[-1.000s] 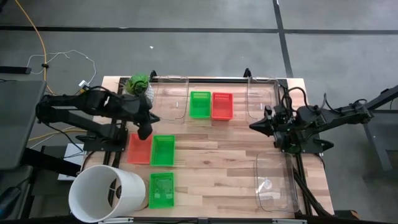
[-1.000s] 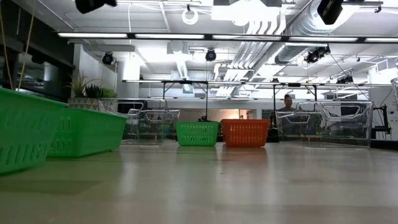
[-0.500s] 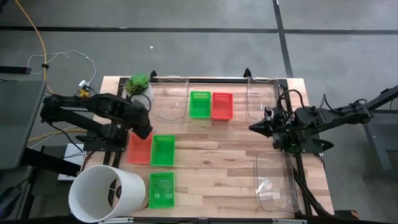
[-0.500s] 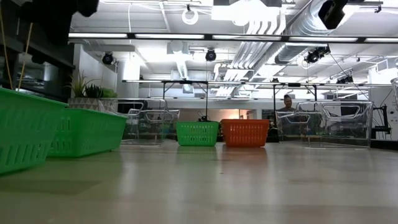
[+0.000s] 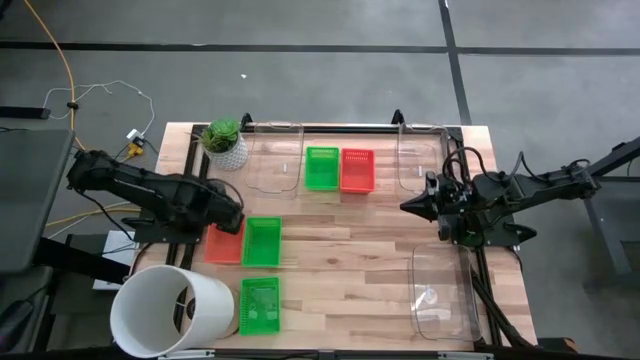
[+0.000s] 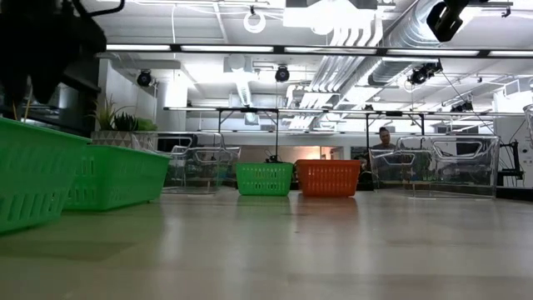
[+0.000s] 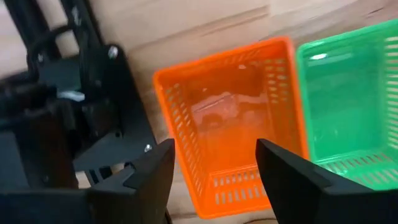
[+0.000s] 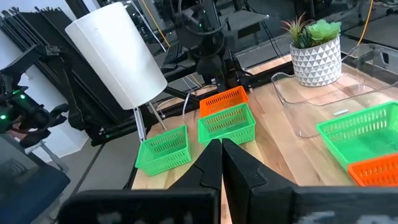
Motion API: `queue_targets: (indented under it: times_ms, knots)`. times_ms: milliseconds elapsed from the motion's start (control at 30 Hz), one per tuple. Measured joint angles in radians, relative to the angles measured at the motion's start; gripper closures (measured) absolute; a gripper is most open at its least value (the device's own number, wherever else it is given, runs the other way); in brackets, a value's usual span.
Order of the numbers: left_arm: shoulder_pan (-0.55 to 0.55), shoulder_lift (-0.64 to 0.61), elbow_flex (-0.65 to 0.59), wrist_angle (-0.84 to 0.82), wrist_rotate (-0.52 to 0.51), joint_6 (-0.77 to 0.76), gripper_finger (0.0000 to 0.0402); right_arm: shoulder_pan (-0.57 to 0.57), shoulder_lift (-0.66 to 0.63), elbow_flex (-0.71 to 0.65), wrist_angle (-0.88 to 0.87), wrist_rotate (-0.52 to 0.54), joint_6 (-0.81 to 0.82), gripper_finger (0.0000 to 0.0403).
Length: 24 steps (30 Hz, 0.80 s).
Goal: Stack baskets by color
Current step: Stack the bottom orange bin on the top orange bins
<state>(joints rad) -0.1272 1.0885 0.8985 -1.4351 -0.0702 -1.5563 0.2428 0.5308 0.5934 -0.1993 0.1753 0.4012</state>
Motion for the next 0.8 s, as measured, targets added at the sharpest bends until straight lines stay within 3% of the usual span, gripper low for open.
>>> queue_targets:
  times_ms: [533,800]
  knots:
    - [-0.275,0.000,-0.138,0.055,0.043,-0.553,0.0190,0.000,0.000,0.000,0.000,0.006,-0.021,0.0403]
    - [-0.314,0.035,-0.169,0.102,0.033,-0.580,0.0190,0.000,0.000,0.000,0.000,0.026,-0.044,0.0403]
